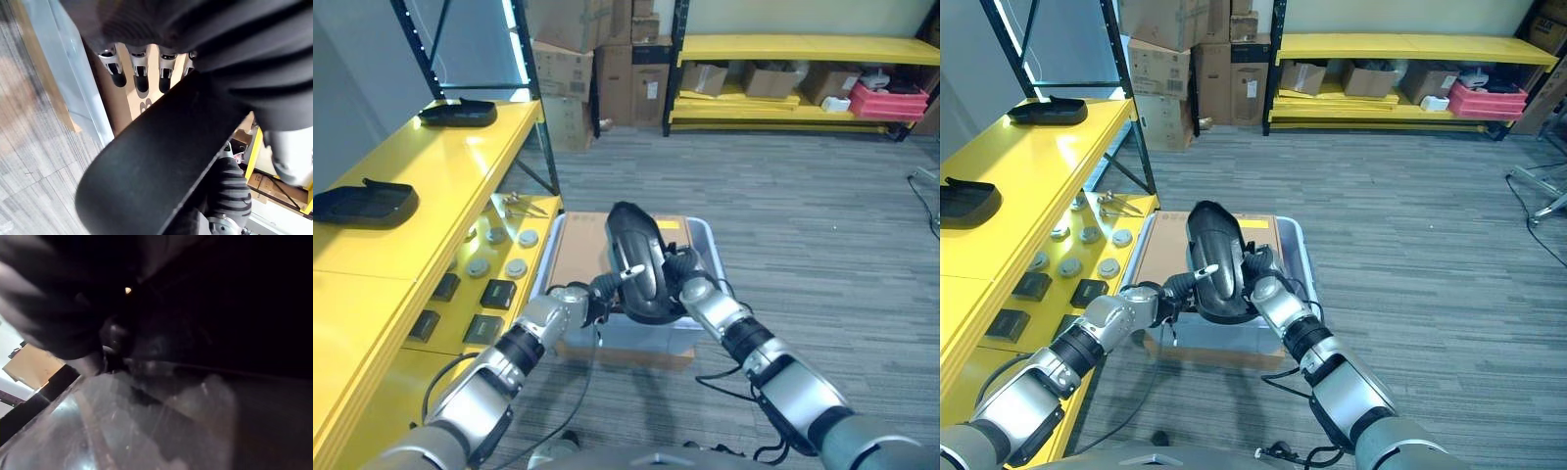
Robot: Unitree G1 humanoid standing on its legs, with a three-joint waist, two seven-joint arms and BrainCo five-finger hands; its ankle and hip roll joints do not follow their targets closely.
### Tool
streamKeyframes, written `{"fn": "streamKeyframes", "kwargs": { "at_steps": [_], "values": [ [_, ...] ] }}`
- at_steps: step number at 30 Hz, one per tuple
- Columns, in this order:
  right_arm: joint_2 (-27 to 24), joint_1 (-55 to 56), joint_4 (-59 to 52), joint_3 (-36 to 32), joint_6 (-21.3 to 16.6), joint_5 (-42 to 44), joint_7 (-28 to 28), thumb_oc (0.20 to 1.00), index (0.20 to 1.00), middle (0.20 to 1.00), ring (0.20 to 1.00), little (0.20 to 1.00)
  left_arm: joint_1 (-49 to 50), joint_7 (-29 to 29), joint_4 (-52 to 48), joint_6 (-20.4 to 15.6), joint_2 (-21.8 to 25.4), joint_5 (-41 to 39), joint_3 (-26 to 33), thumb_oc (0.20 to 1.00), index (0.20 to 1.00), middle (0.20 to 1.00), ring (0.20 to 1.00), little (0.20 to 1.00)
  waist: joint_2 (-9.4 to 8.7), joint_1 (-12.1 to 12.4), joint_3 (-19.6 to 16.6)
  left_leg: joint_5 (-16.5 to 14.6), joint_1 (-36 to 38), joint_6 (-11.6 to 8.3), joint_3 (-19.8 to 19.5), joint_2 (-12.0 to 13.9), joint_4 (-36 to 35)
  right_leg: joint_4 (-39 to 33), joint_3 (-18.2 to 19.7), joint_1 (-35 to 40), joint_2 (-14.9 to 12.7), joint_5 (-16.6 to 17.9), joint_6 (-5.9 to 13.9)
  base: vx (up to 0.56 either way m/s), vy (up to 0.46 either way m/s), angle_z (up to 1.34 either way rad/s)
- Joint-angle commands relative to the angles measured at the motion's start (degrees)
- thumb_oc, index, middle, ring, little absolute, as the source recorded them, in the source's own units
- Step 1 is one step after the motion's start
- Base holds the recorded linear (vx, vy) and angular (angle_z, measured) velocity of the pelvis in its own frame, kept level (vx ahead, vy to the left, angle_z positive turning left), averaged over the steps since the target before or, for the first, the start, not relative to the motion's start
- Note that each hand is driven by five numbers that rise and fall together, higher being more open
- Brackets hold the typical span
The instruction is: Move parts from the plastic box to the shelf.
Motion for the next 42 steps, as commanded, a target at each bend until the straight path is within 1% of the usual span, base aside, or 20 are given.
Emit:
{"fn": "streamKeyframes", "kwargs": {
  "at_steps": [1,9,11,12,16,17,18,21,22,23,24,26,28,30,33,35,37,38,40,42],
  "values": [
    [3.7,-9.5,1.7,3.2,-1.7,-0.1,-0.9,0.200,0.200,0.200,0.200,0.200,-7.0,-1.7,2.0,-7.5,-4.7,3.6,-4.1,0.200,0.200,0.200,0.200,0.200,0.16,2.2,-1.6,-1.8,-1.8,0.62,-0.3,1.0,1.2,3.0,-1.1,1.6,-4.4,-3.7,6.00,0.00,0.000,0.00],
    [4.4,-9.1,1.6,3.2,-2.0,1.2,-1.9,0.200,0.200,0.200,0.200,0.200,-7.7,-1.1,-0.2,-8.2,-3.8,4.4,-4.3,0.200,0.200,0.200,0.200,0.200,0.34,2.1,-1.6,-1.9,-1.6,0.54,-0.2,1.1,1.2,3.0,-0.9,1.7,-4.3,-3.8,5.99,0.00,0.000,0.00],
    [4.4,-8.4,1.5,3.2,-2.5,1.6,-2.2,0.200,0.200,0.200,0.200,0.200,-7.4,-0.4,-0.8,-8.8,-3.6,4.2,-4.2,0.200,0.200,0.200,0.200,0.200,0.39,2.1,-1.6,-1.9,-1.5,0.53,-0.2,1.1,1.2,3.0,-0.8,1.7,-4.3,-3.8,5.95,0.00,0.000,0.00],
    [4.4,-7.9,1.5,3.1,-3.1,1.9,-2.2,0.200,0.200,0.200,0.200,0.200,-7.4,0.1,-1.0,-9.8,-3.4,3.8,-3.9,0.200,0.200,0.200,0.200,0.200,0.43,2.1,-1.6,-1.9,-1.4,0.47,-0.1,1.1,1.2,3.0,-0.8,1.8,-4.3,-3.9,5.89,0.00,0.000,0.00],
    [4.2,-7.3,1.6,2.7,-4.4,4.2,-2.3,0.200,0.200,0.200,0.200,0.200,-7.1,1.2,-1.8,-10.8,-3.2,3.8,-3.3,0.200,0.200,0.200,0.200,0.200,0.41,2.1,-1.4,-1.9,-1.4,0.40,-0.1,1.2,1.4,3.1,-1.0,1.9,-4.3,-4.0,5.81,0.00,0.000,0.00],
    [4.3,-7.2,1.8,2.6,-5.5,6.1,-2.3,0.576,0.576,0.576,0.576,0.576,-6.9,1.6,-1.8,-11.5,-3.1,3.7,-3.1,0.200,0.200,0.200,0.200,0.200,0.40,2.2,-1.3,-1.9,-1.4,0.35,-0.2,1.3,1.4,3.2,-1.0,1.9,-4.3,-4.0,5.76,0.00,0.000,0.00],
    [4.4,-7.2,1.8,2.4,-5.9,7.4,-2.4,1.000,1.000,1.000,1.000,1.000,-6.9,2.2,-1.8,-12.1,-3.1,3.5,-3.0,0.200,0.200,0.200,0.200,0.200,0.38,2.2,-1.3,-1.8,-1.4,0.30,-0.3,1.3,1.5,3.2,-1.0,2.0,-4.2,-4.0,5.73,0.00,0.000,0.00],
    [4.9,-6.5,2.0,1.2,-7.9,13.5,-2.6,1.000,1.000,1.000,1.000,1.000,-6.8,5.1,-2.2,-13.5,-3.3,1.7,-2.2,0.200,0.200,0.200,0.200,0.200,0.34,2.2,-1.1,-1.8,-1.3,0.18,-0.5,1.3,1.6,3.3,-1.1,2.1,-4.2,-4.1,5.60,0.00,0.002,-0.02],
    [5.1,-6.4,2.0,1.0,-8.1,14.1,-2.5,1.000,1.000,1.000,1.000,1.000,-6.7,5.4,-2.2,-13.6,-3.3,1.5,-2.0,0.200,0.200,0.200,0.200,0.200,0.32,2.2,-1.1,-1.8,-1.2,0.17,-0.6,1.3,1.6,3.3,-1.1,2.1,-4.2,-4.1,5.57,0.00,0.000,0.00],
    [5.4,-6.0,2.1,0.3,-9.2,17.7,-2.1,1.000,1.000,1.000,1.000,1.000,-6.6,6.7,-2.4,-14.0,-3.5,0.8,-1.4,0.200,0.200,0.200,0.200,0.200,0.29,2.3,-1.1,-1.8,-1.1,0.15,-0.7,1.3,1.6,3.3,-1.2,2.3,-4.2,-4.2,5.49,0.00,0.000,0.00],
    [6.0,-5.3,2.2,-0.8,-11.1,24.4,-0.8,1.000,1.000,1.000,1.000,1.000,-6.3,7.8,-2.3,-15.6,-3.7,0.1,-0.7,0.200,0.200,0.200,0.200,0.200,0.25,2.3,-1.0,-1.8,-1.0,0.08,-0.8,1.4,1.6,3.4,-1.3,2.4,-4.2,-4.3,5.44,0.00,0.000,0.00],
    [6.5,-3.8,2.0,-3.0,-14.3,29.5,1.5,1.000,1.000,1.000,1.000,1.000,-6.2,9.6,-4.2,-17.6,-2.6,0.8,1.3,0.200,0.200,0.200,0.200,0.200,0.18,2.5,-1.0,-1.7,-0.8,-0.08,-0.9,1.6,1.5,3.4,-1.7,2.7,-4.2,-4.3,5.27,0.00,0.000,0.00],
    [6.4,-3.4,1.6,-4.1,-15.4,31.5,2.1,1.000,1.000,1.000,1.000,1.000,-6.4,10.6,-5.2,-18.5,-1.5,0.8,2.3,0.200,0.200,0.200,0.200,0.200,0.15,2.7,-0.9,-1.7,-0.9,-0.13,-1.1,1.6,1.6,3.4,-1.9,2.7,-4.2,-4.3,5.25,0.00,0.000,0.00],
    [5.3,-2.1,0.7,-6.7,-17.5,31.9,3.4,1.000,1.000,1.000,1.000,1.000,-6.1,11.3,-6.7,-19.9,0.2,1.4,5.1,0.200,0.200,0.200,0.200,0.200,0.08,2.9,-1.0,-1.8,-0.9,-0.10,-1.2,1.6,1.6,3.3,-2.4,2.9,-4.2,-4.4,5.19,0.00,0.000,0.00],
    [3.6,-0.7,-2.7,-9.0,-18.3,31.4,3.3,1.000,1.000,1.000,1.000,1.000,-5.1,12.8,-8.3,-22.2,2.1,2.6,7.6,0.200,0.200,0.200,0.200,0.200,-0.02,2.7,-1.0,-1.7,-1.1,-0.04,-1.2,1.5,1.6,3.1,-2.4,2.8,-4.2,-4.4,5.14,0.00,0.000,0.00],
    [2.8,0.8,-5.5,-10.2,-17.8,30.8,3.0,1.000,1.000,1.000,1.000,1.000,-4.2,13.7,-9.4,-22.8,3.1,3.5,8.9,0.200,0.200,0.200,0.200,0.200,-0.08,2.5,-1.0,-1.6,-1.1,-0.01,-1.2,1.5,1.5,3.2,-2.2,2.7,-4.1,-4.5,5.11,0.00,0.000,0.00],
    [0.4,4.9,-10.6,-13.0,-17.1,28.7,3.5,1.000,1.000,1.000,1.000,1.000,-1.6,15.9,-11.3,-25.2,5.2,5.6,11.7,0.200,0.200,0.200,0.200,0.200,-0.24,1.9,-1.0,-1.6,-1.2,0.27,-1.0,1.4,1.4,3.2,-1.9,2.4,-4.0,-4.7,5.12,0.00,0.000,0.00],
    [0.1,5.4,-11.1,-13.3,-16.9,28.5,3.6,1.000,1.000,1.000,1.000,1.000,-1.3,16.1,-11.4,-25.6,5.5,5.9,12.1,0.200,0.200,0.200,0.200,0.200,-0.27,1.9,-1.1,-1.6,-1.2,0.29,-1.0,1.4,1.4,3.3,-1.8,2.4,-4.0,-4.7,5.13,0.00,0.000,0.00],
    [-2.8,10.3,-14.3,-16.3,-15.9,25.1,4.6,1.000,1.000,1.000,1.000,1.000,1.9,17.5,-12.7,-28.2,8.1,8.1,15.6,0.200,0.200,0.200,0.200,0.200,-0.45,1.4,-1.0,-1.7,-1.5,0.53,-0.7,1.3,1.3,3.4,-1.6,2.1,-4.1,-4.9,5.20,0.00,0.000,0.00],
    [-3.9,13.5,-15.1,-17.9,-15.4,24.5,5.2,1.000,1.000,1.000,1.000,1.000,4.0,17.9,-13.4,-29.6,9.6,9.0,17.4,0.200,0.200,0.200,0.200,0.200,-0.53,1.1,-0.9,-1.7,-1.5,0.68,-0.6,1.1,1.2,3.5,-1.6,1.9,-4.1,-5.0,5.27,-0.01,0.004,-0.06]
  ]
}}
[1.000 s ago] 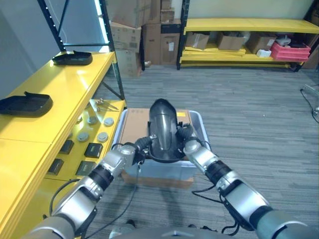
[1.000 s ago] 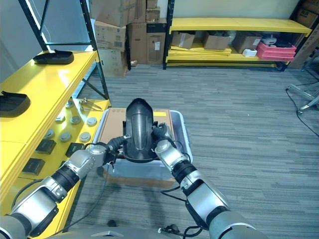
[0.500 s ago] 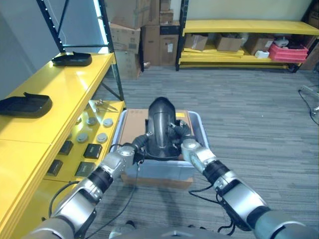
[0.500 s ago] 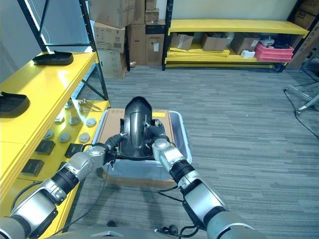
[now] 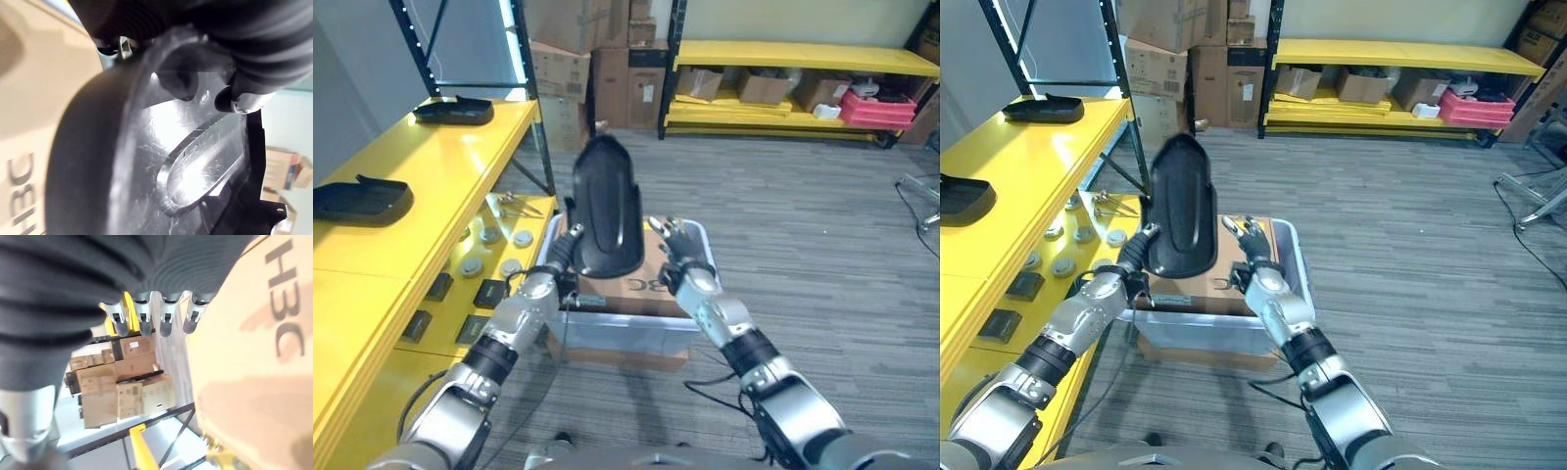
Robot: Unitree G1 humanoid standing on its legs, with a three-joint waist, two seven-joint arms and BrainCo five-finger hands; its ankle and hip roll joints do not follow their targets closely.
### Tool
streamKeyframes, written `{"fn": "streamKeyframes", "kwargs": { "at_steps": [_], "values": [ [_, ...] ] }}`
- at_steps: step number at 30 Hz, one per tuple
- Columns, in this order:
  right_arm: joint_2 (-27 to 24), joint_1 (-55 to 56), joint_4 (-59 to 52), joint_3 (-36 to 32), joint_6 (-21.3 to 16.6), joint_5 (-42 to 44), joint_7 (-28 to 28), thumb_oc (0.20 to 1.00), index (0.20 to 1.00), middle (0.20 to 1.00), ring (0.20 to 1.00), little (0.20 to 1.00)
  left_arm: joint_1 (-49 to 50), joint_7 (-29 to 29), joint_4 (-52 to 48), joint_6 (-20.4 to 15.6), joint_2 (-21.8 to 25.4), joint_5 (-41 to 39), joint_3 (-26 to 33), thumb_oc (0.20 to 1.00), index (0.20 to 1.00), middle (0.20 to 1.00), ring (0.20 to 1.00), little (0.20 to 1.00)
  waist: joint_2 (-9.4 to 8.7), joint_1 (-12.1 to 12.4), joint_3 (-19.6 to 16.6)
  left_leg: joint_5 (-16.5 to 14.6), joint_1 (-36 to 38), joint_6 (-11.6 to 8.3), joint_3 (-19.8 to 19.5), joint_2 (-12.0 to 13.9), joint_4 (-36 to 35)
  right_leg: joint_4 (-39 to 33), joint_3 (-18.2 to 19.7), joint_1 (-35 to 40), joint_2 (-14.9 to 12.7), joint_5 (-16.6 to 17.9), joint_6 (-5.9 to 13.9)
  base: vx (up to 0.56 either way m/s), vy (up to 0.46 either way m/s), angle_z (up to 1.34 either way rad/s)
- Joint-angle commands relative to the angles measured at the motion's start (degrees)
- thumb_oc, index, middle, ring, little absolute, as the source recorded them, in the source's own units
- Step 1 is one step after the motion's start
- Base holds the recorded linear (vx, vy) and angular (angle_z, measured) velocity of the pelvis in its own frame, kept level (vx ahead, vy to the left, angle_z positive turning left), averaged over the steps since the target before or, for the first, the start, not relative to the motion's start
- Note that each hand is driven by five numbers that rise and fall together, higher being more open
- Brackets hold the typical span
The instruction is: Move parts from the plastic box to the shelf.
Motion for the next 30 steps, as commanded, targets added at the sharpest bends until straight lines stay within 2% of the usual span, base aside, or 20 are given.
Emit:
{"fn": "streamKeyframes", "kwargs": {
  "at_steps": [1,3,5,6,7,8,10,12,13,14,16,18,20,23,24,25,26,27,30],
  "values": [
    [-4.7,3.3,-1.6,-3.8,-0.1,-4.6,2.4,1.000,1.000,1.000,1.000,1.000,-2.1,2.0,-2.2,-10.3,3.3,4.4,4.5,0.200,0.200,0.200,0.200,0.200,1.27,1.1,-1.2,-1.9,-2.4,0.79,-1.5,0.9,2.4,3.6,-1.9,2.0,-4.2,-4.8,4.96,-0.01,0.007,-0.08],
    [-5.5,12.7,-2.5,-7.9,0.7,-4.5,3.6,1.000,1.000,1.000,1.000,1.000,5.2,0.6,-6.1,-12.6,6.4,6.2,10.6,0.200,0.200,0.200,0.200,0.200,1.19,1.0,-1.0,-2.0,-2.6,1.28,-1.4,0.4,2.3,4.1,-1.7,1.7,-4.4,-5.1,5.02,-0.01,0.009,-0.10],
    [-5.3,16.4,-2.1,-9.8,1.1,-6.7,3.9,1.000,1.000,1.000,1.000,1.000,8.5,-0.2,-8.5,-13.1,7.6,7.1,13.8,0.200,0.200,0.200,0.200,0.200,1.18,1.0,-0.9,-2.0,-2.8,1.53,-1.5,0.2,2.1,4.4,-1.6,1.4,-4.5,-5.3,5.04,-0.03,-0.018,-0.14],
    [-4.2,21.7,-0.1,-13.3,1.8,-7.4,4.0,1.000,1.000,1.000,1.000,1.000,13.7,-0.5,-13.1,-13.2,9.0,8.2,18.9,0.200,0.200,0.200,0.200,0.200,1.17,1.0,-0.6,-2.0,-3.2,1.99,-1.9,-0.4,1.9,5.2,-1.4,1.0,-4.5,-5.6,5.11,-0.05,-0.067,-0.15],
    [-3.2,25.5,3.3,-15.9,0.9,-9.4,5.6,1.000,1.000,1.000,1.000,1.000,17.5,-0.8,-15.9,-13.3,10.0,8.3,23.0,0.200,0.200,0.200,0.200,0.200,1.24,1.1,-0.4,-2.1,-3.4,2.50,-2.7,-1.0,1.5,6.9,-0.8,0.5,-4.6,-6.5,5.17,-0.05,-0.076,-0.11],
    [-2.8,26.6,4.3,-16.7,0.6,-8.7,6.1,1.000,1.000,1.000,1.000,1.000,18.2,-1.0,-16.4,-13.4,10.2,8.2,24.1,0.200,0.200,0.200,0.200,0.200,1.33,1.1,-0.3,-2.1,-3.6,2.62,-3.1,-1.1,1.5,7.4,-0.3,0.3,-4.5,-6.9,5.07,-0.02,-0.090,0.00],
    [-1.2,29.4,7.9,-18.7,0.3,-7.5,6.8,1.000,1.000,1.000,1.000,1.000,19.9,-1.1,-17.4,-13.8,10.8,8.1,26.2,0.200,0.200,0.200,0.200,0.200,1.58,0.6,-0.4,-2.0,-4.3,2.98,-5.3,-1.4,1.3,9.5,2.2,-0.6,-3.8,-8.6,4.52,-0.02,-0.115,0.07],
    [-0.2,33.0,14.6,-21.3,-1.2,-10.2,8.1,1.000,1.000,1.000,1.000,1.000,19.9,-2.9,-17.3,-14.1,11.0,7.9,27.5,0.200,0.200,0.200,0.200,0.200,2.01,-0.4,-0.5,-1.2,-5.9,3.13,-10.0,-1.3,0.5,11.6,7.0,-2.1,-0.8,-11.4,2.80,-0.10,-0.258,0.37],
    [-0.2,33.9,18.8,-21.1,-1.6,-13.8,9.0,1.000,1.000,1.000,1.000,1.000,19.1,-1.8,-17.5,-13.5,11.1,8.7,27.5,0.200,0.200,0.200,0.200,0.200,1.91,-0.6,-0.5,-0.7,-7.1,2.69,-12.5,-1.1,0.3,12.6,8.3,-2.8,1.1,-13.1,1.57,-0.13,-0.274,1.11],
    [-0.4,34.0,19.5,-20.8,-1.7,-13.6,9.1,1.000,1.000,1.000,1.000,1.000,19.0,-2.0,-17.7,-13.4,11.1,8.7,27.5,0.200,0.200,0.200,0.200,0.200,1.90,-0.4,-0.5,-0.3,-7.8,2.38,-12.7,-0.8,0.4,12.4,8.1,-3.1,1.6,-13.1,1.23,-0.18,-0.305,1.81],
    [-1.3,34.1,23.1,-19.1,-1.2,-15.7,10.6,1.000,1.000,1.000,1.000,1.000,20.0,1.2,-20.3,-13.2,9.7,8.7,27.6,0.200,0.200,0.200,0.200,0.200,1.78,1.2,1.0,1.9,-11.5,0.39,-15.1,0.7,1.4,12.8,6.2,-3.6,3.5,-13.8,-0.42,-0.25,-0.306,1.63],
    [-1.7,34.3,23.0,-18.3,-1.1,-16.5,10.4,1.000,1.000,1.000,1.000,1.000,20.7,1.8,-20.7,-14.3,9.6,8.2,27.5,0.200,0.200,0.200,0.200,0.200,1.88,1.7,1.8,2.8,-13.1,-0.24,-15.9,1.1,1.8,12.8,6.0,-3.8,4.6,-14.0,-1.13,-0.21,-0.240,0.64],
    [-2.4,35.0,22.4,-16.2,-1.1,-16.1,10.8,1.000,1.000,1.000,1.000,1.000,23.0,2.5,-21.7,-15.9,8.7,8.3,28.8,0.200,0.200,0.200,0.200,0.200,2.37,2.9,4.1,5.8,-15.6,-1.62,-17.1,2.6,1.7,13.3,5.1,-4.2,7.3,-14.4,-2.40,-0.29,-0.314,0.67],
    [-2.5,35.7,22.1,-14.5,-2.0,-16.4,10.9,1.000,1.000,1.000,1.000,1.000,24.1,2.2,-21.0,-16.9,8.9,7.0,30.3,0.200,0.200,0.200,0.200,0.200,2.85,3.2,5.8,8.0,-17.6,-2.46,-15.5,3.4,1.6,13.6,3.6,-3.4,8.9,-14.7,-2.83,-0.15,-0.199,1.26],
    [-2.0,36.7,22.8,-14.2,-3.4,-17.3,11.4,1.000,1.000,1.000,1.000,1.000,24.2,1.9,-20.4,-16.7,8.9,6.1,31.3,0.200,0.200,0.200,0.200,0.200,3.10,2.7,6.4,8.9,-19.1,-2.71,-10.4,4.1,1.2,13.7,1.5,-2.5,9.7,-14.8,-2.99,-0.12,-0.119,0.67],
    [-1.8,36.9,23.0,-14.1,-3.7,-17.6,11.4,1.000,1.000,1.000,1.000,1.000,24.3,1.9,-20.2,-16.6,9.0,6.1,31.6,0.200,0.200,0.200,0.200,0.200,3.01,2.4,6.5,8.9,-19.1,-2.77,-8.2,4.4,1.3,14.0,0.8,-2.2,9.7,-15.1,-3.03,-0.10,-0.097,0.99],
    [-1.8,36.9,23.1,-14.1,-3.8,-17.6,11.3,1.000,1.000,1.000,1.000,1.000,24.2,1.9,-20.2,-16.5,9.0,6.1,31.6,0.200,0.200,0.200,0.200,0.200,3.12,2.3,6.4,9.0,-19.4,-2.75,-7.8,4.5,1.4,13.9,0.6,-2.3,9.8,-14.9,-3.06,-0.08,-0.006,1.33],
    [-1.8,37.2,23.2,-14.0,-3.0,-18.9,11.9,1.000,1.000,1.000,1.000,1.000,25.1,2.6,-19.8,-16.9,9.0,5.9,32.2,0.200,0.200,0.200,0.200,0.200,2.76,1.7,6.4,9.2,-18.9,-2.75,-4.6,5.1,2.7,14.1,-0.6,-2.0,9.6,-15.0,-3.34,-0.09,0.025,1.14],
    [-2.1,36.6,24.4,-13.1,-2.7,-22.3,13.8,1.000,1.000,1.000,1.000,1.000,26.4,4.4,-20.1,-17.9,8.5,6.2,33.1,0.200,0.200,0.200,0.200,0.200,1.73,1.2,5.8,8.0,-17.9,-2.34,-2.1,6.1,6.9,13.3,-2.1,-2.2,8.4,-14.2,-3.80,-0.09,0.047,0.48]
  ]
}}
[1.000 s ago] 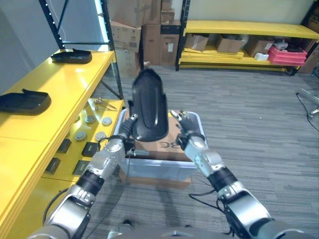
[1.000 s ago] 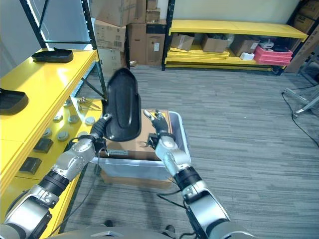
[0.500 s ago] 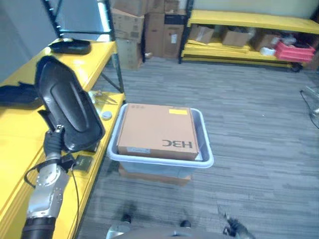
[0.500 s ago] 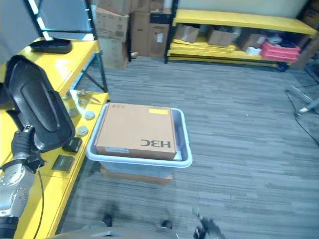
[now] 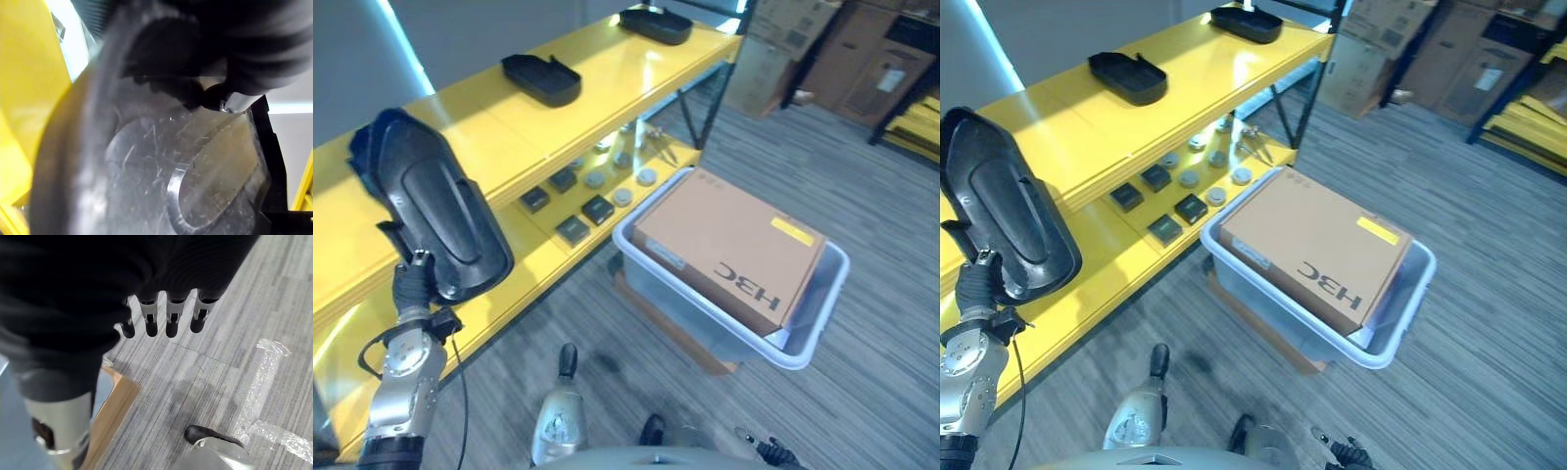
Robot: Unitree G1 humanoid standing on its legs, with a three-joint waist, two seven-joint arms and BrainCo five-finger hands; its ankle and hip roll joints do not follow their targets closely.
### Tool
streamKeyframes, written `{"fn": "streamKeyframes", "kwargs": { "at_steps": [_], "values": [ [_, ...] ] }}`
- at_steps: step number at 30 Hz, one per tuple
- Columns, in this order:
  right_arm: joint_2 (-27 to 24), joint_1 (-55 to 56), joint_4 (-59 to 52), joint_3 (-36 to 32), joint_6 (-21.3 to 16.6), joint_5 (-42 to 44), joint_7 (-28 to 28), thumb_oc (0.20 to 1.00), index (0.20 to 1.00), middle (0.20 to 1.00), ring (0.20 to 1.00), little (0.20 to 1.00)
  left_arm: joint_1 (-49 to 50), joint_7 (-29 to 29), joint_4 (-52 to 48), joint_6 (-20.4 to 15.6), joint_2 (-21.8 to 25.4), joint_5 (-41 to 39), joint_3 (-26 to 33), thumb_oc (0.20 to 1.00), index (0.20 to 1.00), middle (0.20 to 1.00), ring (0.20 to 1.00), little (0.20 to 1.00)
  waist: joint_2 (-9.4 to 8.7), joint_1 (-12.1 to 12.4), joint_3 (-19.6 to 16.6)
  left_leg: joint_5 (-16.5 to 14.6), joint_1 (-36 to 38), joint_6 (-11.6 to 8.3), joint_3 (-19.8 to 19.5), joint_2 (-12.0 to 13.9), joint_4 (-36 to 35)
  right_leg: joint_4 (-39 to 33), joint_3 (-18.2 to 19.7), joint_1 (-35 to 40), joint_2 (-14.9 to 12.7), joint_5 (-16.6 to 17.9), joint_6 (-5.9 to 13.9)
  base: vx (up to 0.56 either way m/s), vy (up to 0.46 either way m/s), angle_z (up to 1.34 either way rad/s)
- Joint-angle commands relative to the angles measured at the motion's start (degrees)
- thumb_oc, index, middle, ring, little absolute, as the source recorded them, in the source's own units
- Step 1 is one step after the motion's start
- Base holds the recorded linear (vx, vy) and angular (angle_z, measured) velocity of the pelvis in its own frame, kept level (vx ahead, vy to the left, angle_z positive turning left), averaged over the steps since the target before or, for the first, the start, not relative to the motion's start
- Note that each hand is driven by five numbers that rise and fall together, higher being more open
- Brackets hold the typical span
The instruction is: Move parts from the plastic box to the shelf.
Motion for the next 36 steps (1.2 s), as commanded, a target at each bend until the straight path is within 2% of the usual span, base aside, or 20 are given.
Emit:
{"fn": "streamKeyframes", "kwargs": {
  "at_steps": [1,3,7,8,9,11,15,16,19,20,22,24,25,27,28,29,30,33,35,36],
  "values": [
    [0.5,-0.1,1.1,1.5,-0.8,-4.6,2.8,1.000,1.000,1.000,1.000,1.000,-4.2,1.8,-3.0,-7.8,2.2,0.2,3.3,0.200,0.200,0.200,0.200,0.200,-0.66,-2.9,-2.0,13.3,-1.4,-2.56,-1.3,1.5,-4.3,-7.6,-1.2,4.9,2.6,3.8,6.24,-0.01,0.036,0.62],
    [0.3,-0.3,1.7,2.6,-0.5,-5.7,2.8,1.000,1.000,1.000,1.000,1.000,-3.5,2.1,-4.0,-7.9,1.7,0.7,3.9,0.200,0.200,0.200,0.200,0.200,-1.30,-3.7,-2.4,12.0,1.0,-4.03,2.3,3.2,-1.6,-8.8,-3.8,6.1,1.0,3.6,6.46,-0.02,0.067,0.74],
    [0.2,-2.6,3.7,3.1,0.2,-3.5,1.7,1.000,1.000,1.000,1.000,1.000,-4.2,-0.3,-4.7,-7.2,1.0,0.5,2.6,0.200,0.200,0.200,0.200,0.200,-0.94,-4.0,-3.7,9.2,6.0,-3.83,8.7,2.8,-4.1,-10.9,-8.4,7.2,-0.6,5.0,7.19,-0.06,0.136,1.08],
    [0.2,-2.7,3.8,3.1,0.2,-3.7,1.8,1.000,1.000,1.000,1.000,1.000,-4.2,-0.3,-4.8,-7.1,1.0,0.5,2.5,0.200,0.200,0.200,0.200,0.200,-0.91,-4.1,-3.7,9.1,6.4,-3.74,9.0,2.7,-4.5,-11.0,-8.5,7.4,-0.7,5.1,7.33,-0.01,0.225,1.47],
    [0.0,-3.5,4.1,3.5,0.6,-3.9,1.8,1.000,1.000,1.000,1.000,1.000,-5.0,-0.2,-5.1,-6.5,0.9,1.7,1.1,0.200,0.200,0.200,0.200,0.200,0.18,-4.4,-4.0,11.8,6.5,-4.74,12.8,3.1,-6.7,-11.2,-10.6,8.2,-1.0,5.1,7.58,0.02,0.211,1.38],
    [0.1,-4.6,4.5,4.0,0.9,-4.6,2.0,1.000,1.000,1.000,1.000,1.000,-5.4,-0.4,-4.6,-6.2,0.9,2.2,0.3,0.200,0.200,0.200,0.200,0.200,0.58,-4.2,-4.1,12.0,6.5,-4.61,14.4,2.9,-7.1,-10.9,-11.5,8.6,-1.6,5.0,7.76,0.04,0.264,1.22],
    [0.1,-8.7,5.8,5.7,2.2,-4.3,2.9,1.000,1.000,1.000,1.000,1.000,-3.1,-2.8,-5.9,-5.1,1.5,2.5,0.9,0.200,0.200,0.200,0.200,0.200,0.79,-0.8,-4.7,7.7,7.3,-1.76,10.6,-2.1,-8.5,-10.7,-11.1,9.4,-4.1,5.3,9.32,0.09,0.298,0.41],
    [0.1,-8.7,5.8,5.7,2.2,-4.3,2.9,1.000,1.000,1.000,1.000,1.000,-3.1,-2.8,-5.9,-5.1,1.5,2.5,0.9,0.200,0.200,0.200,0.200,0.200,0.79,-0.8,-4.7,7.7,7.3,-1.76,10.6,-2.1,-8.5,-10.7,-11.1,9.4,-4.1,5.3,9.32,0.14,0.324,0.04],
    [1.1,-9.9,4.7,6.2,2.6,-3.0,3.0,1.000,1.000,1.000,1.000,1.000,-1.2,-6.4,-6.0,-4.3,2.8,3.2,2.8,0.200,0.200,0.200,0.200,0.200,0.71,1.7,-5.1,3.9,7.3,1.27,7.1,-6.7,-6.9,-7.3,-9.9,8.9,-7.6,4.6,11.12,0.11,0.313,0.16],
    [1.2,-9.9,4.5,6.2,2.6,-2.8,2.8,1.000,1.000,1.000,1.000,1.000,-1.2,-6.6,-6.0,-4.3,3.0,3.2,2.8,0.200,0.200,0.200,0.200,0.200,0.69,1.8,-5.1,3.6,7.1,1.53,7.0,-6.9,-6.6,-6.6,-9.8,8.8,-8.0,4.4,11.20,0.07,0.263,0.01],
    [1.4,-9.7,3.9,6.1,2.5,-2.1,2.3,1.000,1.000,1.000,1.000,1.000,-2.0,-6.7,-5.4,-4.1,3.6,2.9,2.3,0.200,0.200,0.200,0.200,0.200,0.78,1.8,-4.9,2.3,6.4,3.34,6.7,-8.6,-5.3,-1.1,-8.6,7.8,-10.5,4.6,11.64,0.06,0.265,0.04],
    [1.7,-9.3,3.7,5.3,2.8,-1.1,1.8,1.000,1.000,1.000,1.000,1.000,-4.1,-5.9,-4.4,-3.8,3.9,3.5,0.9,0.200,0.200,0.200,0.200,0.200,0.94,0.8,-4.2,0.7,6.2,5.47,5.8,-10.6,-4.3,7.7,-5.4,4.3,-13.4,7.0,12.30,0.10,0.330,0.08],
    [1.7,-8.6,3.6,4.3,2.9,-1.4,2.4,1.000,1.000,1.000,1.000,1.000,-5.5,-5.1,-3.8,-3.8,4.3,3.7,-0.3,0.200,0.200,0.200,0.200,0.200,1.30,-0.8,-3.2,-0.2,6.9,6.62,4.2,-11.8,-3.9,14.3,-1.2,1.0,-13.4,8.4,12.31,0.11,0.255,0.23],
    [1.5,-8.4,4.0,3.7,2.9,-1.5,2.7,1.000,1.000,1.000,1.000,1.000,-6.8,-4.4,-3.4,-3.6,4.7,3.5,-1.4,0.200,0.200,0.200,0.200,0.200,1.44,-2.5,-2.5,-0.7,7.8,7.08,2.9,-12.6,-4.0,17.1,2.6,-2.5,-11.8,8.9,12.27,0.10,0.129,0.52],
    [1.3,-8.2,4.3,3.4,3.0,-1.3,3.1,1.000,1.000,1.000,1.000,1.000,-8.0,-3.9,-3.2,-3.2,4.9,3.4,-2.3,0.200,0.200,0.200,0.200,0.200,1.61,-3.9,-1.8,-1.0,8.7,7.10,1.9,-13.0,-4.2,16.8,4.5,-4.6,-10.2,9.5,12.22,0.05,0.013,0.33],
    [1.1,-8.3,4.9,3.0,2.6,-1.2,3.7,1.000,1.000,1.000,1.000,1.000,-9.1,-3.3,-3.4,-2.8,5.2,3.3,-2.9,0.200,0.200,0.200,0.200,0.200,1.92,-4.9,-1.1,-0.3,8.8,7.29,2.2,-12.6,-4.1,14.1,4.7,-6.4,-9.1,11.4,11.11,0.05,-0.040,0.08],
    [1.1,-8.3,5.2,2.9,2.4,-1.4,4.0,1.000,1.000,1.000,1.000,1.000,-9.5,-3.1,-3.7,-2.5,5.3,3.4,-3.1,0.200,0.200,0.200,0.200,0.200,1.71,-5.2,-0.8,-0.7,9.0,7.22,2.2,-12.8,-3.9,12.4,5.1,-6.7,-9.1,12.1,11.30,0.09,-0.173,0.16],
    [1.3,-9.3,8.2,1.5,0.6,-2.0,6.0,1.000,1.000,1.000,1.000,1.000,-11.3,-2.3,-5.8,-0.7,5.4,3.9,-3.8,0.200,0.200,0.200,0.200,0.200,-0.96,-6.1,0.0,-3.4,9.5,6.18,1.9,-13.5,-1.8,-6.2,7.1,-6.4,-10.9,18.7,14.02,0.21,-0.298,0.44],
    [1.6,-9.4,8.8,0.8,0.6,-1.5,6.3,1.000,1.000,1.000,1.000,1.000,-11.9,-2.7,-6.4,0.2,6.1,3.3,-4.4,0.200,0.200,0.200,0.200,0.200,-1.90,-7.0,0.0,-4.9,10.3,5.59,1.1,-12.7,-1.1,-13.7,9.8,-6.9,-11.7,22.1,15.74,0.28,-0.302,0.39],
    [1.7,-9.3,8.8,0.6,0.6,-1.5,6.3,1.000,1.000,1.000,1.000,1.000,-12.0,-2.7,-6.5,0.4,6.3,3.3,-4.5,0.200,0.200,0.200,0.200,0.200,-2.03,-7.1,0.0,-5.2,10.5,5.47,0.9,-12.4,-1.0,-14.5,10.2,-7.0,-11.9,22.6,15.98,0.31,-0.328,0.39]
  ]
}}
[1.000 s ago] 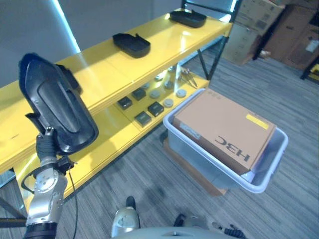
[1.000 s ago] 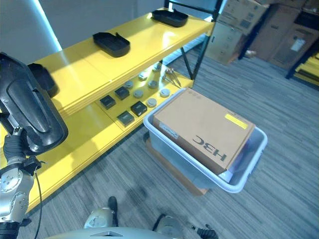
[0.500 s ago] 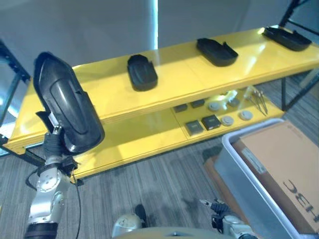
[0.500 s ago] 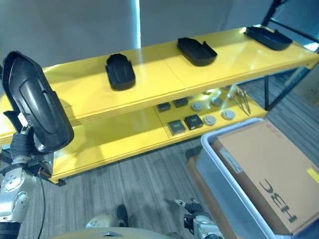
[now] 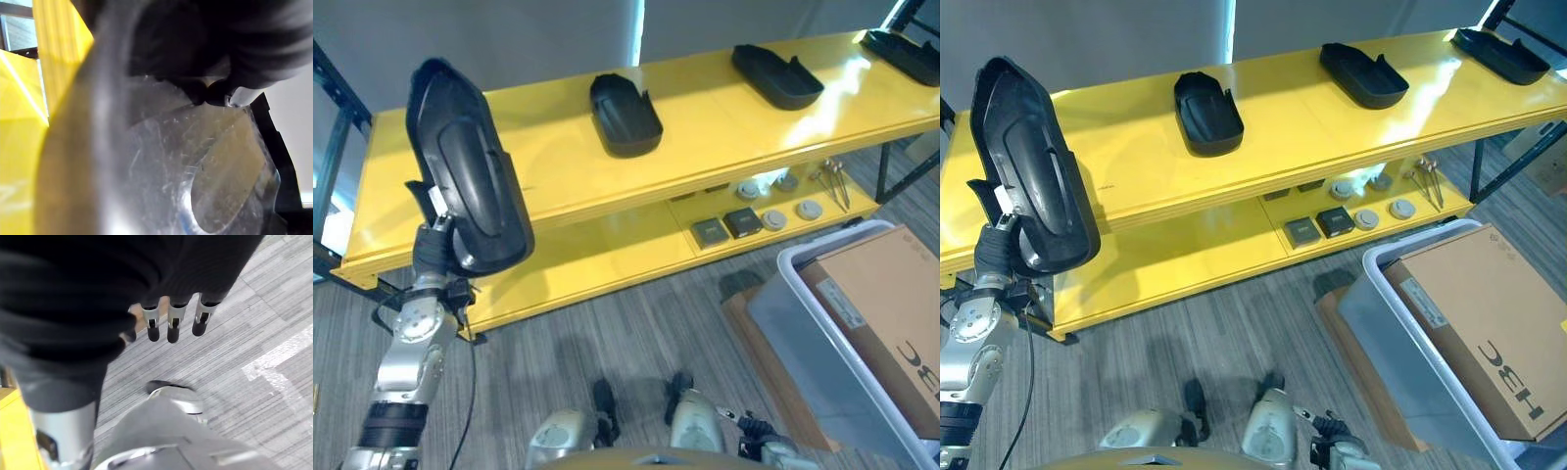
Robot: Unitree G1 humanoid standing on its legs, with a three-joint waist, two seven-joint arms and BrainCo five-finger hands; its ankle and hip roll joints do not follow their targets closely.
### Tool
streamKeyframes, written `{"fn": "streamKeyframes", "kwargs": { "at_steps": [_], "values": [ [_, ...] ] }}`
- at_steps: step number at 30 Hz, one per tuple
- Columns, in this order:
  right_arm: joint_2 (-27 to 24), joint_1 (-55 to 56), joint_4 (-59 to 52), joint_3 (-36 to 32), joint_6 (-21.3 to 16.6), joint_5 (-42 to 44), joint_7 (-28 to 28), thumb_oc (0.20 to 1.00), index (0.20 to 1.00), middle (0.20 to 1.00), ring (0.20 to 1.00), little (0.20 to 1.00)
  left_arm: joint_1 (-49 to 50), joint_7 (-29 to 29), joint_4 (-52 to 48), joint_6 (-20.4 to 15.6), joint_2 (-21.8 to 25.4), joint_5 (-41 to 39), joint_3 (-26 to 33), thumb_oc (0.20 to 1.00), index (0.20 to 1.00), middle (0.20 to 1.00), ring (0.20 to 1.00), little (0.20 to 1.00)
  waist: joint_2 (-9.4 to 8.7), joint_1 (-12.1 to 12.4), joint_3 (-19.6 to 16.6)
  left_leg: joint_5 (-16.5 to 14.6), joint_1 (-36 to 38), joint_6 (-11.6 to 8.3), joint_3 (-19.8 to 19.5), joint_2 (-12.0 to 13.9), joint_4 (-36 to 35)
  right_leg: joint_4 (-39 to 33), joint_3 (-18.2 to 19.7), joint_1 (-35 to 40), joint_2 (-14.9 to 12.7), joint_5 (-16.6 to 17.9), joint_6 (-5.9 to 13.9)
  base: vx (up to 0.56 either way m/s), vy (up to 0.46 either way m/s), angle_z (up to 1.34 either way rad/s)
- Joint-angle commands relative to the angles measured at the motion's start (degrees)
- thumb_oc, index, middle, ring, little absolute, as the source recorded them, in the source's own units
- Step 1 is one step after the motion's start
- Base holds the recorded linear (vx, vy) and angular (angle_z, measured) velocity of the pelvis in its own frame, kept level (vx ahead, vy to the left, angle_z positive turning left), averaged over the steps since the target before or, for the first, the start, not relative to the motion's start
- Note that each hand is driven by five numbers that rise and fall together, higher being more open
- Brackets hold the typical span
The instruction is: Move parts from the plastic box to the shelf.
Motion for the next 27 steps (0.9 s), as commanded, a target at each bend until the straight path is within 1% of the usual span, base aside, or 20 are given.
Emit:
{"fn": "streamKeyframes", "kwargs": {
  "at_steps": [1,2,4,5,6,7,11,12,14,15,17,18,19,21,22,23,24,25,26,27],
  "values": [
    [-0.7,0.8,0.5,0.2,-1.3,0.3,1.3,1.000,1.000,1.000,1.000,1.000,-0.8,0.7,-5.9,-1.3,1.0,0.3,2.0,0.200,0.200,0.200,0.200,0.200,1.27,-0.4,-2.5,-1.6,4.9,-4.20,-6.2,5.4,-4.9,-7.2,0.1,3.8,0.8,13.1,0.61,0.29,-0.321,0.27],
    [-0.5,1.1,0.1,-0.1,-1.2,-0.4,1.8,1.000,1.000,1.000,1.000,1.000,-0.6,0.4,-5.8,-1.4,1.0,0.6,2.1,0.200,0.200,0.200,0.200,0.200,1.00,-0.5,-2.5,-1.9,5.7,-4.57,-5.8,6.6,-4.7,-6.9,-0.3,3.8,0.3,13.5,0.97,0.26,-0.298,0.37],
    [-0.5,1.5,-0.3,-0.2,-1.2,-1.2,2.5,1.000,1.000,1.000,1.000,1.000,-0.2,0.5,-5.7,-1.6,0.9,0.7,2.2,0.200,0.200,0.200,0.200,0.200,0.66,-0.7,-2.5,-2.1,6.4,-4.99,-5.5,8.1,-4.5,-5.5,-1.0,3.9,-0.1,13.1,1.15,0.26,-0.276,0.43],
    [-1.0,1.8,-1.0,0.1,-0.5,-2.3,3.3,1.000,1.000,1.000,1.000,1.000,0.0,0.9,-5.7,-1.1,0.2,0.4,2.6,0.200,0.200,0.200,0.200,0.200,0.19,-0.7,-3.2,-1.7,6.4,-5.68,-4.9,10.2,-3.9,-4.3,-1.6,5.4,0.5,10.6,0.74,0.30,-0.333,0.15],
    [-1.1,1.8,-1.0,0.3,-0.4,-2.3,3.2,1.000,1.000,1.000,1.000,1.000,-0.1,1.1,-5.5,-1.1,-0.1,0.3,2.5,0.200,0.200,0.200,0.200,0.200,0.12,-0.8,-3.4,-1.6,6.3,-5.80,-4.9,10.6,-3.7,-4.0,-1.8,5.6,0.7,10.2,0.63,0.32,-0.416,0.11],
    [-1.8,1.6,-1.2,1.1,-1.1,-0.4,2.9,1.000,1.000,1.000,1.000,1.000,-0.4,2.2,-5.6,-1.0,-1.1,0.7,1.6,0.200,0.200,0.200,0.200,0.200,-0.14,-1.4,-4.1,-0.8,5.7,-6.77,-4.8,13.2,-2.9,-2.2,-1.7,6.1,2.1,7.4,0.02,0.21,-0.305,0.04],
    [-2.9,0.2,-2.4,1.8,-1.5,2.9,1.4,1.000,1.000,1.000,1.000,1.000,-1.5,4.1,-6.1,-0.3,-2.8,0.7,0.4,0.200,0.200,0.200,0.200,0.200,-0.25,-2.4,-4.5,0.8,5.2,-8.95,-3.8,18.4,-2.2,-0.9,-2.3,6.4,5.7,3.8,-2.65,0.16,-0.325,0.18],
    [-3.2,-0.1,-2.6,1.9,-1.3,3.4,0.9,1.000,1.000,1.000,1.000,1.000,-1.8,5.0,-5.7,-0.2,-3.3,1.1,0.2,0.200,0.200,0.200,0.200,0.200,-0.28,-2.8,-4.5,1.4,4.9,-9.58,-3.5,20.0,-1.6,-0.7,-2.4,6.3,6.9,2.9,-3.64,0.12,-0.300,0.17],
    [-4.0,0.2,-2.8,1.5,-0.9,2.4,1.3,1.000,1.000,1.000,1.000,1.000,-2.0,6.7,-4.3,0.2,-4.4,0.1,-0.2,0.200,0.200,0.200,0.200,0.200,-0.08,-3.2,-4.4,4.2,3.9,-10.81,-3.1,22.6,1.5,-0.8,-3.1,7.4,9.2,1.1,-5.64,0.16,-0.300,0.06],
    [-4.4,0.5,-2.6,1.2,-0.8,1.6,1.6,1.000,1.000,1.000,1.000,1.000,-1.6,7.4,-3.9,0.5,-5.1,-0.2,-0.1,0.200,0.200,0.200,0.200,0.200,0.05,-3.3,-4.4,5.9,3.1,-11.32,-3.3,23.5,3.8,-1.1,-3.5,7.9,10.1,0.5,-6.57,0.13,-0.215,-0.04],
    [-4.6,1.1,-2.1,0.9,-1.0,1.2,1.9,1.000,1.000,1.000,1.000,1.000,-1.3,7.8,-3.1,0.6,-5.7,0.1,-0.4,0.200,0.200,0.200,0.200,0.200,0.29,-3.3,-4.3,8.4,1.4,-12.01,-3.9,24.2,7.4,-1.4,-3.8,8.6,11.0,-0.2,-7.55,0.12,-0.166,-0.05],
    [-4.8,1.7,-0.9,0.5,-1.7,1.1,2.0,1.000,1.000,1.000,1.000,1.000,-1.2,8.3,-2.2,0.6,-6.1,1.4,-0.5,0.200,0.200,0.200,0.200,0.200,0.55,-3.2,-4.1,10.7,-1.1,-12.38,-4.9,24.5,11.5,-1.8,-4.0,9.5,12.0,-0.9,-8.77,0.15,-0.152,-0.05],
    [-4.9,2.1,-0.4,0.2,-2.2,0.8,2.1,1.000,1.000,1.000,1.000,1.000,-1.3,8.5,-1.8,0.6,-6.2,2.2,-0.3,0.200,0.200,0.200,0.200,0.200,0.84,-3.2,-4.0,11.8,-2.3,-12.50,-5.4,24.4,12.0,-1.9,-3.9,9.8,12.5,-1.2,-9.18,0.15,-0.074,-0.04],
    [-5.2,2.7,0.3,-0.3,-2.9,0.2,1.9,1.000,1.000,1.000,1.000,1.000,-1.6,9.1,-0.1,0.4,-5.4,4.1,0.2,0.200,0.200,0.200,0.200,0.200,1.72,-3.5,-4.0,12.2,-2.5,-12.24,-4.5,23.5,8.0,-1.8,-4.0,10.0,12.8,-1.7,-9.07,0.10,0.082,0.04],
    [-5.4,2.9,0.4,-0.4,-2.8,0.2,1.8,1.000,1.000,1.000,1.000,1.000,-2.2,9.4,0.8,1.6,-4.5,4.6,0.4,0.200,0.200,0.200,0.200,0.200,2.33,-3.8,-3.9,12.9,-2.2,-12.35,-3.5,23.0,4.1,-1.7,-4.1,10.1,12.8,-2.0,-8.80,0.09,0.188,0.10],
    [-5.8,3.1,0.1,-0.6,-2.7,0.3,1.6,1.000,1.000,1.000,1.000,1.000,-2.9,9.8,1.7,2.3,-3.4,5.0,0.7,0.200,0.200,0.200,0.200,0.200,3.13,-4.0,-3.9,15.3,-2.9,-13.06,-2.6,23.1,0.4,-1.7,-4.3,10.4,12.9,-2.3,-8.71,0.13,0.254,0.15],
    [-6.3,3.4,-0.7,-0.6,-2.1,0.2,1.5,1.000,1.000,1.000,1.000,1.000,-4.1,10.4,3.3,3.3,-1.8,6.3,1.0,0.200,0.200,0.200,0.200,0.200,3.90,-4.2,-3.7,18.6,-4.7,-13.85,-2.3,23.7,-1.6,-1.6,-4.3,11.3,13.2,-2.9,-8.97,0.15,0.257,0.19],
    [-6.6,3.6,-1.5,-0.5,-1.3,0.2,1.4,1.000,1.000,1.000,1.000,1.000,-5.2,10.7,4.7,4.8,-0.3,6.7,1.3,0.200,0.200,0.200,0.200,0.200,4.14,-4.6,-3.4,19.2,-5.5,-13.94,-2.3,23.8,-2.4,-1.2,-4.4,12.1,12.9,-3.8,-9.07,0.18,0.284,0.30],
    [-6.7,4.1,-3.2,-0.8,0.4,-0.5,1.1,1.000,1.000,1.000,1.000,1.000,-6.5,10.7,8.4,4.9,2.5,7.9,2.2,0.200,0.200,0.200,0.200,0.200,4.00,-5.2,-3.8,16.4,-4.2,-12.75,-1.4,23.0,-4.2,-0.8,-4.6,12.4,11.5,-3.9,-8.68,0.13,0.223,0.16],
    [-6.9,4.1,-3.2,-0.8,0.5,-0.6,1.1,1.000,1.000,1.000,1.000,1.000,-6.8,10.7,9.6,5.0,3.5,7.7,2.4,0.200,0.200,0.200,0.200,0.200,4.04,-5.4,-4.0,15.0,-3.3,-12.27,-1.5,22.2,-5.1,-0.6,-4.5,12.1,11.1,-3.8,-8.39,0.10,0.245,-0.05]
  ]
}}
